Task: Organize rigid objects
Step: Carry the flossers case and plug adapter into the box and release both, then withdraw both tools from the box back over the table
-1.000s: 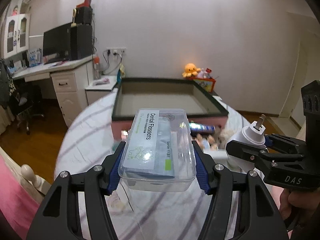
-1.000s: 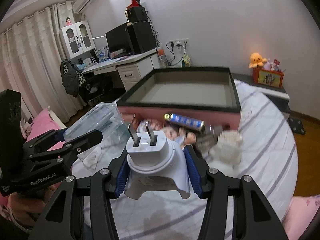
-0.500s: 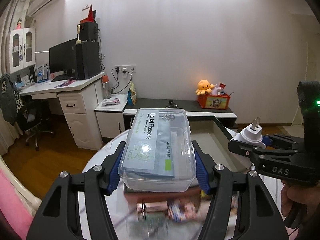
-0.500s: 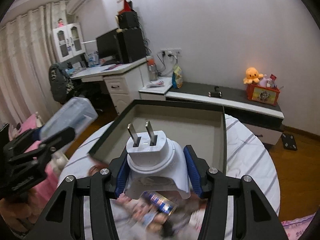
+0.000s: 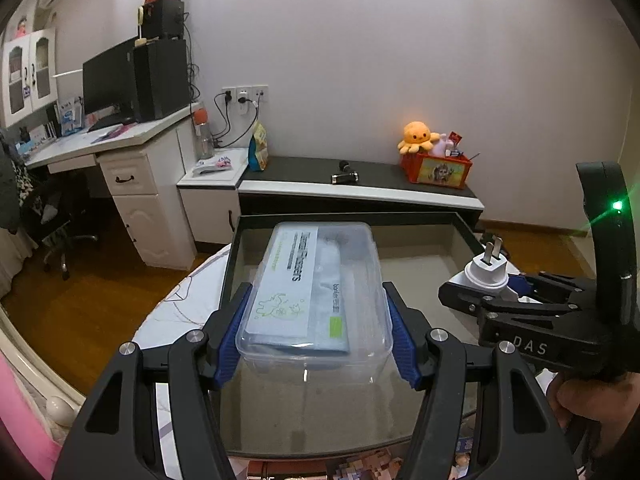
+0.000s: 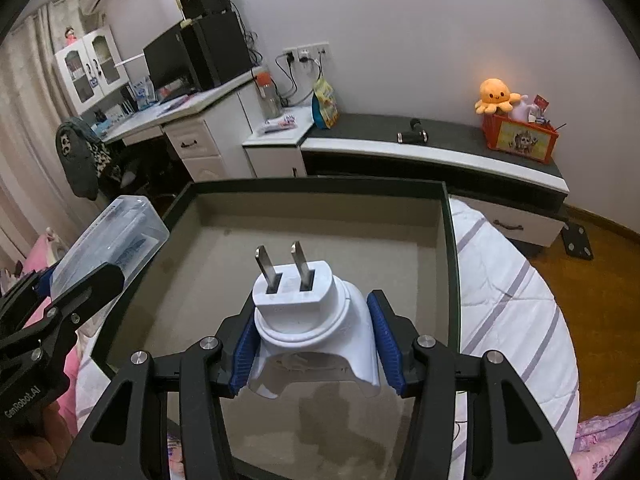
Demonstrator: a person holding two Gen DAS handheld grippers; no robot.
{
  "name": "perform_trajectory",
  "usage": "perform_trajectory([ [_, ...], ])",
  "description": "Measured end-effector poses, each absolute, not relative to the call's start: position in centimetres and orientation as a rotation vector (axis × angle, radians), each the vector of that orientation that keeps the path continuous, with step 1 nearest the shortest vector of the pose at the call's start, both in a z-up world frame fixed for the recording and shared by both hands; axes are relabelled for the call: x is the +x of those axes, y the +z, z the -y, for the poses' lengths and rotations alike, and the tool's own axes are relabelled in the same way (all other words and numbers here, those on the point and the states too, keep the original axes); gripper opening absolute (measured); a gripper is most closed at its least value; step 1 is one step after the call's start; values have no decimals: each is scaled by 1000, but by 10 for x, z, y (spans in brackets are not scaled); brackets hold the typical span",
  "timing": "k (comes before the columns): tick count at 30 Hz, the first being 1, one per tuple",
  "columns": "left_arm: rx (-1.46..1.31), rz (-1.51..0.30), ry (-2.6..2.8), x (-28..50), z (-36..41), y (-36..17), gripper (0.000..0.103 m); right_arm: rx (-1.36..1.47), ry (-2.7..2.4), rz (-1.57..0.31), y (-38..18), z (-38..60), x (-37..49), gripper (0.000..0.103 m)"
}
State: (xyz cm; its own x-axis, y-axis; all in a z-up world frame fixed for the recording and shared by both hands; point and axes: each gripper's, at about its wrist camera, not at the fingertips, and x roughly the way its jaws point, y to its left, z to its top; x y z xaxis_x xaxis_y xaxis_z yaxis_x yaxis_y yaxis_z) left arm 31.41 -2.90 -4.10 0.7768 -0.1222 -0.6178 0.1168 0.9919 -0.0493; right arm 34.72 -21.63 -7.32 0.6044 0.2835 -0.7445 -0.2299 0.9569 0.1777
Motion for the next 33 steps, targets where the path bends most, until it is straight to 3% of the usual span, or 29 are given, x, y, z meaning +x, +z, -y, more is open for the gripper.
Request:
perform_trajectory([
  [1,-8,-666,-127,314,29,-40,65,63,295,-876,-74,216,346,55],
  [2,-5,-664,-122,313,28,-40,73,64,294,-877,-73,216,346,61],
  [3,-2,-657,-117,311,28,-38,79,65,294,-876,-72,217,345,82],
  [4,1,-648,-113,309,27,-36,93,69,288,-873,-71,218,343,92],
  [5,4,-634,-104,306,27,-33,102,72,283,-862,-69,218,341,94],
  [6,7,-615,-97,302,26,-30,103,75,280,-854,-67,219,340,103],
  [33,-68,-504,-34,180,-8,13,103,81,202,-617,6,233,221,103],
])
